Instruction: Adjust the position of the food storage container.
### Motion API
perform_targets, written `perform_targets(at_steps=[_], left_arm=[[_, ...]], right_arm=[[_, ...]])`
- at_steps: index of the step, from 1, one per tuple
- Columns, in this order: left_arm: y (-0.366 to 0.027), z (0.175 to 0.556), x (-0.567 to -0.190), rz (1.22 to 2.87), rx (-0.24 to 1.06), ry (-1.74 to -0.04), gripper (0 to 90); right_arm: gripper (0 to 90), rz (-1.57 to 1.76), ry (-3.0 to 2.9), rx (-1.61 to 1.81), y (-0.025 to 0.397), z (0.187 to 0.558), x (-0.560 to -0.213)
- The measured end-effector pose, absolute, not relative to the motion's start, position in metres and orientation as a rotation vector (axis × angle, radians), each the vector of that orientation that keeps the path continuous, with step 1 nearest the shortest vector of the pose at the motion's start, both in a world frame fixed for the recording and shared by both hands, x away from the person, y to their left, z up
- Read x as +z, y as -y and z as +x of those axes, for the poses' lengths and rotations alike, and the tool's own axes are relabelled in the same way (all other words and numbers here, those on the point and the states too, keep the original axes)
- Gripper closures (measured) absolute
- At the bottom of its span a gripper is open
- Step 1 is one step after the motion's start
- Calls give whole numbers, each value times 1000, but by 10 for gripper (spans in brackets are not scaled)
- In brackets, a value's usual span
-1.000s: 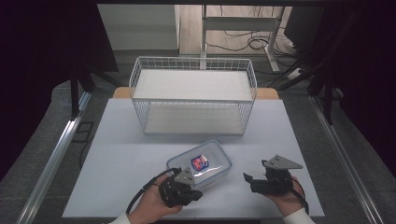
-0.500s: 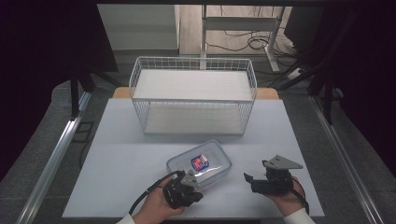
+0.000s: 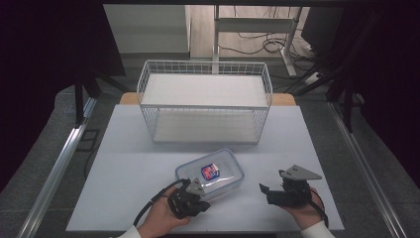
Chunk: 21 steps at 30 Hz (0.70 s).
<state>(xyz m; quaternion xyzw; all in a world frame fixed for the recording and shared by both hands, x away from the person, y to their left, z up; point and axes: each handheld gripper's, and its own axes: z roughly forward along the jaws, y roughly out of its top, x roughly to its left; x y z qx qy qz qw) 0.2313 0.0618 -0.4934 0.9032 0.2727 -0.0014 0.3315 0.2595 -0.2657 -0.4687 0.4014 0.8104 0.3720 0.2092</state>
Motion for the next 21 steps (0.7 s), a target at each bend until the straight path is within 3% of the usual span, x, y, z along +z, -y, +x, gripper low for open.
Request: perform_targets(at_steps=[21], left_arm=[[-95, 253, -496, 2334, 23, -823, 900]], right_arm=[[166, 1120, -2265, 1024, 266, 261, -471]])
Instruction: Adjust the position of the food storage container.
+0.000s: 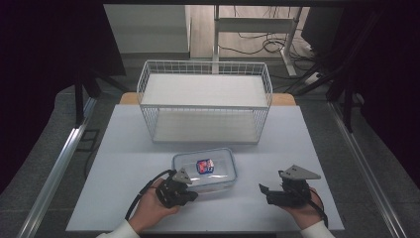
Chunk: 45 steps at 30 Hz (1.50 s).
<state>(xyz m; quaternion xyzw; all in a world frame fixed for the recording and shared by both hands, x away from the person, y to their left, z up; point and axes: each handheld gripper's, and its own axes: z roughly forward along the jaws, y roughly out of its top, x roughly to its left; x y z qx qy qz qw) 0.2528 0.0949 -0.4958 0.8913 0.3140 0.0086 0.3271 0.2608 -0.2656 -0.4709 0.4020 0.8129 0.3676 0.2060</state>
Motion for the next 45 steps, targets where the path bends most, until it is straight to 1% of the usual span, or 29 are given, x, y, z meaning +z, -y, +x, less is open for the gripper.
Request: perform_targets(at_steps=[14, 18, 23, 25, 28, 30, 31, 32, 33, 34, 35, 36, 37, 38, 39, 40, 41, 45], left_arm=[[-106, 261, -498, 2323, 36, -876, 900], [-106, 258, -495, 2318, 41, -861, 900], [-117, 247, -484, 2254, 41, -864, 900], [-129, 242, -472, 2199, 71, -882, 900], [-139, 240, -466, 2159, 99, -897, 898], [-157, 240, -459, 2077, 136, -935, 850], [-157, 240, -459, 2077, 136, -935, 806], [-163, 241, -458, 2037, 145, -967, 806], [-169, 242, -457, 2007, 149, -994, 705], [-179, 247, -456, 1960, 171, -1066, 639], [-183, 249, -456, 1945, 184, -1104, 548], [-186, 250, -457, 1938, 198, -1131, 480], [-186, 250, -457, 1938, 198, -1131, 433], [-190, 254, -460, 1934, 216, -1166, 388], [-190, 254, -460, 1934, 216, -1166, 359], [-192, 255, -461, 1939, 221, -1176, 359], [-196, 258, -464, 1938, 216, -1191, 323], [-198, 259, -466, 1932, 197, -1202, 300]], right_arm=[[165, 1119, -2268, 1022, 265, 261, -471], [166, 1119, -2267, 1022, 266, 261, -472], [166, 1109, -2268, 1034, 265, 260, -471], [160, 1096, -2272, 1047, 263, 259, -471], [160, 1093, -2276, 1048, 261, 259, -472], [160, 1095, -2279, 1058, 260, 259, -472], [160, 1095, -2279, 1058, 260, 259, -472], [160, 1096, -2278, 1059, 260, 259, -472], [159, 1094, -2274, 1061, 260, 259, -472], [159, 1094, -2269, 1060, 260, 259, -473], [159, 1091, -2268, 1061, 260, 260, -473], [159, 1092, -2267, 1063, 260, 260, -473], [159, 1092, -2267, 1063, 260, 260, -473], [159, 1097, -2268, 1066, 260, 260, -474], [159, 1097, -2268, 1066, 260, 260, -474], [159, 1101, -2271, 1066, 260, 260, -474], [159, 1102, -2273, 1062, 260, 260, -474], [159, 1107, -2272, 1069, 260, 260, -474]])
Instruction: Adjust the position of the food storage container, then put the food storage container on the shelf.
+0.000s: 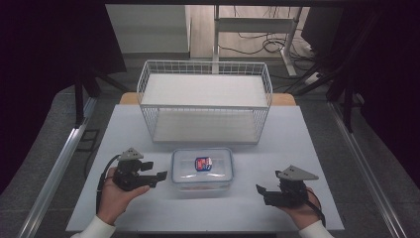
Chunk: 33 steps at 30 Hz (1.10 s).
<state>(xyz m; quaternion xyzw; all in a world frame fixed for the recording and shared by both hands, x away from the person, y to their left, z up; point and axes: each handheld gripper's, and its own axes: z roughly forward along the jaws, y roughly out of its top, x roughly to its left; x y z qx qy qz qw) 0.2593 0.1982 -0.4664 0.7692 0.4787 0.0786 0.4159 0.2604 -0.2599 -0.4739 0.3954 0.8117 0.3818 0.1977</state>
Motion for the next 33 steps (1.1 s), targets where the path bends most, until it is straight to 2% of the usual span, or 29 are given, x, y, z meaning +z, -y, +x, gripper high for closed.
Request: perform_targets(at_steps=[24, 33], left_arm=[[-203, 261, -468, 1886, 163, -1216, 260], [-204, 272, -471, 1829, 95, -1235, 188]], right_arm=[[152, 1106, -2276, 1122, 255, 264, -472], [164, 1188, -2297, 1216, 241, 276, -469]])
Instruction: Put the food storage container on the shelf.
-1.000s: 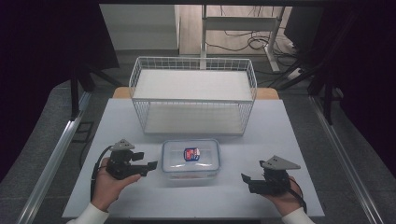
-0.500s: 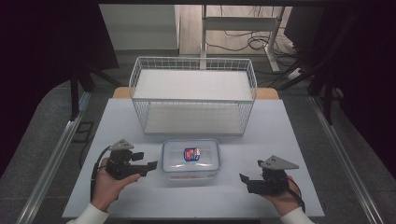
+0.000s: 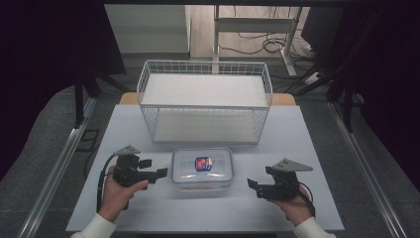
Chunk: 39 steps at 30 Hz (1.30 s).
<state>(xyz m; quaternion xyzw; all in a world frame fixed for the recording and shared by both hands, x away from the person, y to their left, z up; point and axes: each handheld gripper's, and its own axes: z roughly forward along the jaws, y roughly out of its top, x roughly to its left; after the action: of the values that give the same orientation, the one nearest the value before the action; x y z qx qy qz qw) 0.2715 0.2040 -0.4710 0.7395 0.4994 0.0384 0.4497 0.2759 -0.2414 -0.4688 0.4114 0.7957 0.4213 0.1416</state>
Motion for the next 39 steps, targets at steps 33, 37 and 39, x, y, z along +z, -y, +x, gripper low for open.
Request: perform_targets(at_steps=[33, 37, 39], left_arm=[[-180, 324, -520, 1771, -320, -1236, 144], [-179, 324, -522, 1761, -366, -1225, 168], [-178, 324, -523, 1759, -381, -1220, 185]], right_arm=[[138, 1427, -2458, 1428, 193, 341, -489], [137, 1464, -2486, 1452, 190, 345, -492], [136, 1487, -2509, 1462, 187, 347, -496]])
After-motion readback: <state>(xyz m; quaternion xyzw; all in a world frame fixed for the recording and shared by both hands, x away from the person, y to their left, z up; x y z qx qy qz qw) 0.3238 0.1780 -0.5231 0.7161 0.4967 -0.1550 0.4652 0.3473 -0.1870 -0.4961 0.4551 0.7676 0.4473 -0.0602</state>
